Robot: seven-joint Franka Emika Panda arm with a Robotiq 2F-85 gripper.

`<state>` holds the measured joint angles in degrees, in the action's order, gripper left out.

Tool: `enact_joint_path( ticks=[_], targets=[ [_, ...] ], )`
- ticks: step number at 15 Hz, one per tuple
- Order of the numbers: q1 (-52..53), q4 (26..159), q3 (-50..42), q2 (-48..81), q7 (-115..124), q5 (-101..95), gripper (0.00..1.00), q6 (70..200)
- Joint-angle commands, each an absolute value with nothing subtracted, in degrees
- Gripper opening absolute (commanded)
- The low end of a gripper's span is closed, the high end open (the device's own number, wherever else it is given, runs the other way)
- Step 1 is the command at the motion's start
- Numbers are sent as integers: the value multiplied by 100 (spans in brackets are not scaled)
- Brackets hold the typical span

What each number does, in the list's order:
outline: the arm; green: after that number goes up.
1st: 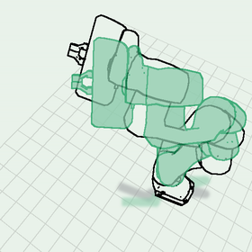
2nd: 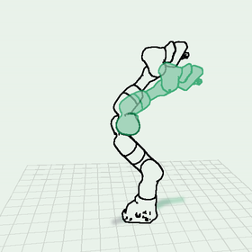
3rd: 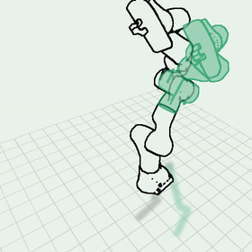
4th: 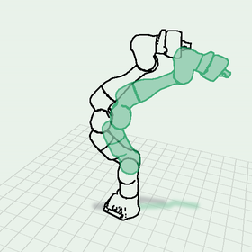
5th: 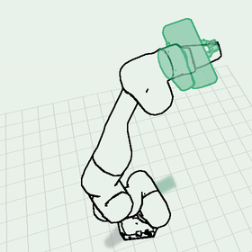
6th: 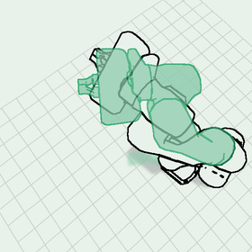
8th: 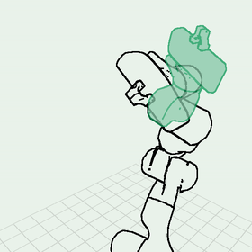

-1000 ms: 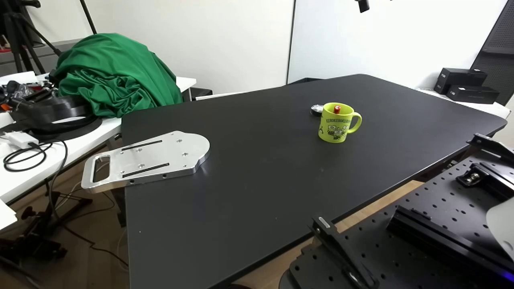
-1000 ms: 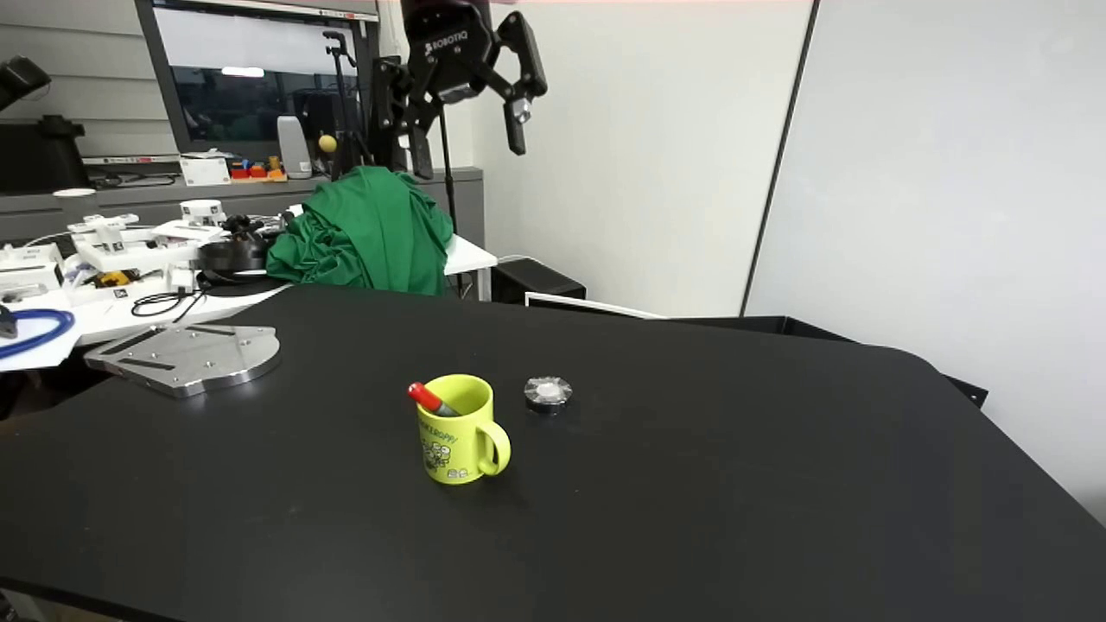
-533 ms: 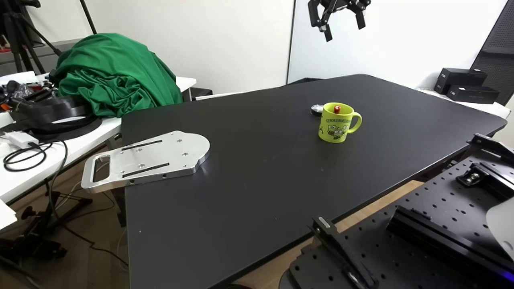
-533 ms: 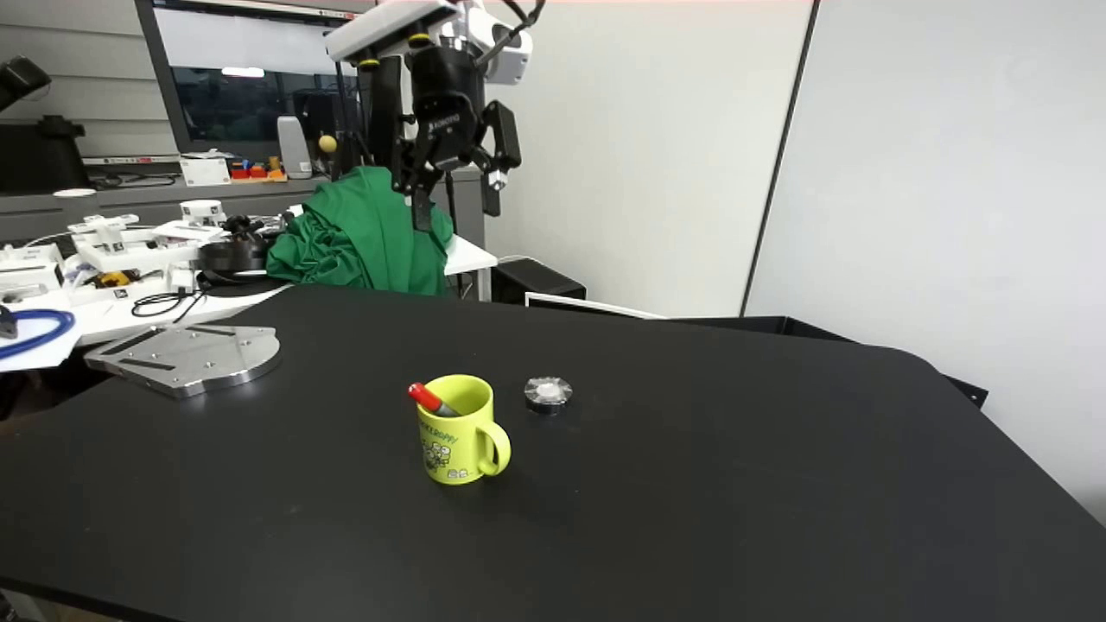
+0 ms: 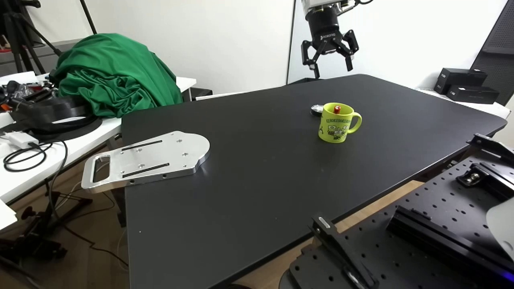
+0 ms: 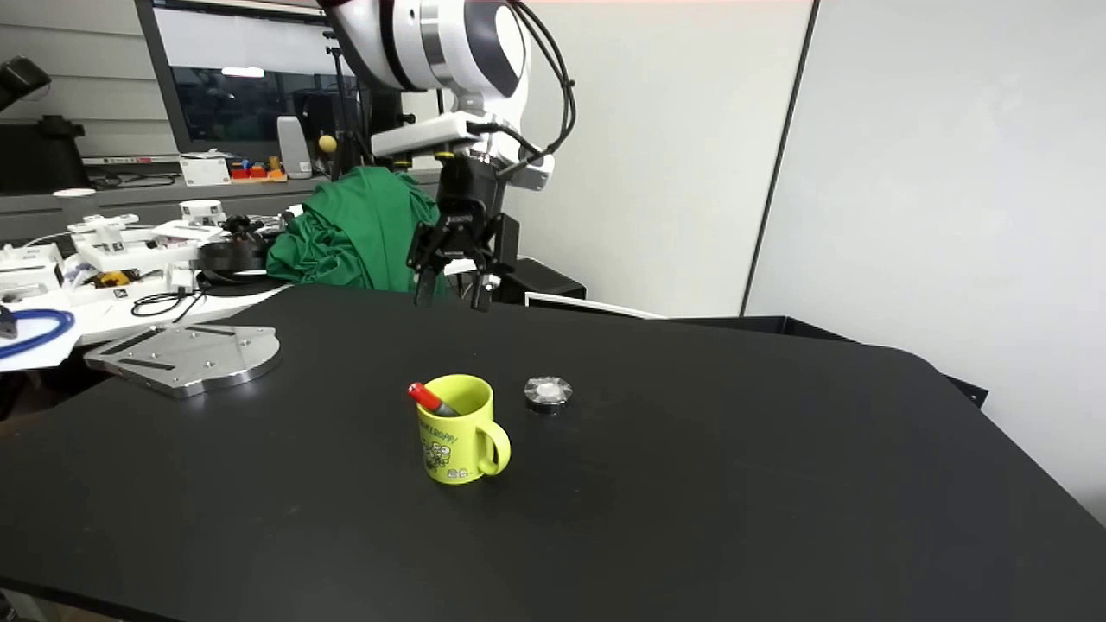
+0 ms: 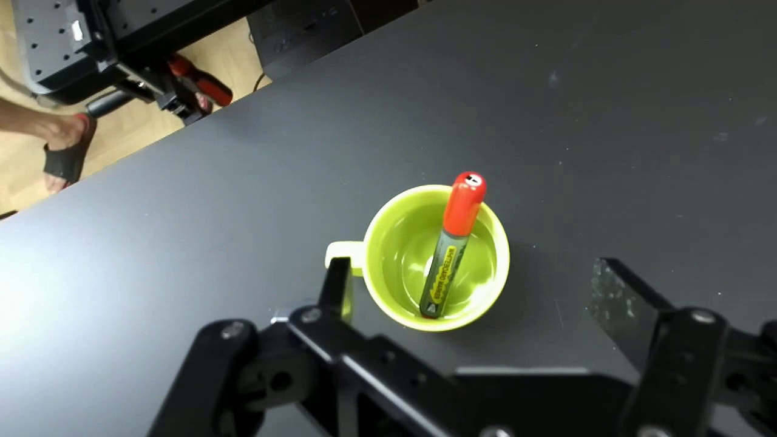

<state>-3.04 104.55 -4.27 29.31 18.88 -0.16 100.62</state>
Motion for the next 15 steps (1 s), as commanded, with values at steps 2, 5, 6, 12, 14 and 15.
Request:
enact_joint_path(
  ticks=[2,5,6,12,14,15],
  targets=[
    [-437,10107,-514,3562,1984,615,100,9885],
    [-474,10133,-546,3730,1998,901,100,9817],
    [-481,10172,-559,3744,1998,965,100,9831],
    [-559,10253,-666,3863,2003,1249,100,9714],
    [-596,10248,-691,3905,1993,1335,100,9687],
    [-609,10244,-698,3943,2004,1370,100,9670]
  ],
)
